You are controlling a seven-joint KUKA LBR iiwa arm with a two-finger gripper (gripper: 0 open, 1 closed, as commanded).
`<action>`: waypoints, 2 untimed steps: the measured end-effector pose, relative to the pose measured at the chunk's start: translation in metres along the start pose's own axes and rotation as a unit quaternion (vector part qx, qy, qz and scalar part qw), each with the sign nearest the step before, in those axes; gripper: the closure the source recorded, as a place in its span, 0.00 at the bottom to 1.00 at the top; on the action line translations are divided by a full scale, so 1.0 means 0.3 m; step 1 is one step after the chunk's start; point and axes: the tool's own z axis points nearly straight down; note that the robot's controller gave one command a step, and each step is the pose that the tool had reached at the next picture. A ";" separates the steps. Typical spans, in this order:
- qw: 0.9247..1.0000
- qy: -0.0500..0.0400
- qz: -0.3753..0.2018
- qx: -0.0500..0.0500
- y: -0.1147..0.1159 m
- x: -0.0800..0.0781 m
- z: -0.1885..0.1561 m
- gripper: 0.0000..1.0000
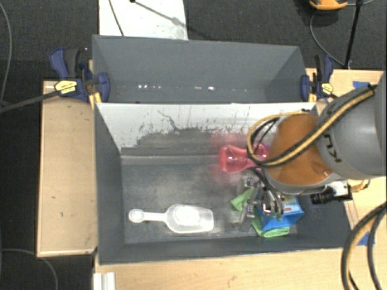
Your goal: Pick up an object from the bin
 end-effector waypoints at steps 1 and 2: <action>0.997 0.001 -0.074 0.000 -0.054 0.008 0.015 0.00; 0.996 0.000 0.085 0.000 -0.077 0.002 0.015 0.00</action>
Offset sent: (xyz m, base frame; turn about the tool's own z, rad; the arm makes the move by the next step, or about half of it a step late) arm -0.0058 -0.0251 -0.0049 0.2067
